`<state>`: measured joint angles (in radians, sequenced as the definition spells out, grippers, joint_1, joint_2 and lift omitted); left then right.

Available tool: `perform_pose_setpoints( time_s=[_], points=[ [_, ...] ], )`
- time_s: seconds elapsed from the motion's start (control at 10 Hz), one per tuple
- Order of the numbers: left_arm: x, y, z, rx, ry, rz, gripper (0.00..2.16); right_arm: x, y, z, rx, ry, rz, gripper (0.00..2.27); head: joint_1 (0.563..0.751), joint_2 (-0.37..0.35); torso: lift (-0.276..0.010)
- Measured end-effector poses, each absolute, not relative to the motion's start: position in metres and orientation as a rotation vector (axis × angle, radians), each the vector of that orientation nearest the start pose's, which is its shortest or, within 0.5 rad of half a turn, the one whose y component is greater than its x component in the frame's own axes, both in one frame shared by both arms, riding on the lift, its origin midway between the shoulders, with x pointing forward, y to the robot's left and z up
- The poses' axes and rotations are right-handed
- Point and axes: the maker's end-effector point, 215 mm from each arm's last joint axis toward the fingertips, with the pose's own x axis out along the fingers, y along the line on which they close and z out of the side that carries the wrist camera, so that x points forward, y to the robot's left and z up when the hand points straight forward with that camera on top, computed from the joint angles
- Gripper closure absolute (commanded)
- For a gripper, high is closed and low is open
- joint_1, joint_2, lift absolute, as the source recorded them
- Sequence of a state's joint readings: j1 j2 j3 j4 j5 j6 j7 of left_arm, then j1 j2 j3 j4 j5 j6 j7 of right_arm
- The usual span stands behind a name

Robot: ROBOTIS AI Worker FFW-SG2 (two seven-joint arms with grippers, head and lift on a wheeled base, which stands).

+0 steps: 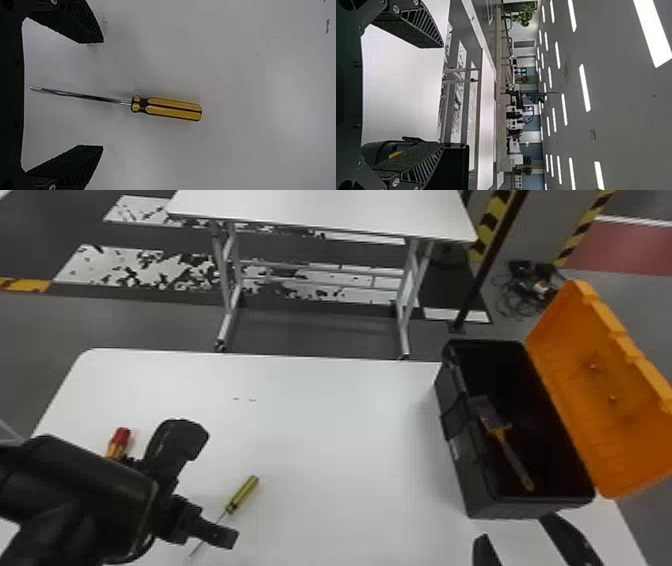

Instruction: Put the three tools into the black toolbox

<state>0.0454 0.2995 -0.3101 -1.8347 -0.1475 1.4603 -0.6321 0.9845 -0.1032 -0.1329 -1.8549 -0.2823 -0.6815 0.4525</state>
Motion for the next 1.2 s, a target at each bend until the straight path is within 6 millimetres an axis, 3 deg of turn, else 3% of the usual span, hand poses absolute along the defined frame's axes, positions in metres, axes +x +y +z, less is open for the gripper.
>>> perform_pose_setpoints(
  time_s=[0.3, 0.6, 1.0, 1.2],
  points=[
    [0.335, 0.171, -0.581, 0.213, 1.365, -0.570, 0.15, 0.238, -0.246, -0.387, 0.055, -0.008, 0.285, 0.11, 0.695, -0.157, -0.051],
    [0.325, 0.169, -0.581, 0.216, 1.404, -0.572, 0.18, 0.240, -0.248, -0.387, 0.056, -0.011, 0.283, 0.11, 0.695, -0.165, -0.051],
    [0.310, 0.182, -0.584, 0.241, 1.448, -0.546, 0.20, 0.242, -0.253, -0.387, 0.063, -0.010, 0.273, 0.11, 0.695, -0.156, -0.051],
    [0.312, 0.191, -0.582, 0.274, 1.442, -0.531, 0.19, 0.242, -0.255, -0.387, 0.067, -0.011, 0.267, 0.11, 0.695, -0.140, -0.051]
  ],
)
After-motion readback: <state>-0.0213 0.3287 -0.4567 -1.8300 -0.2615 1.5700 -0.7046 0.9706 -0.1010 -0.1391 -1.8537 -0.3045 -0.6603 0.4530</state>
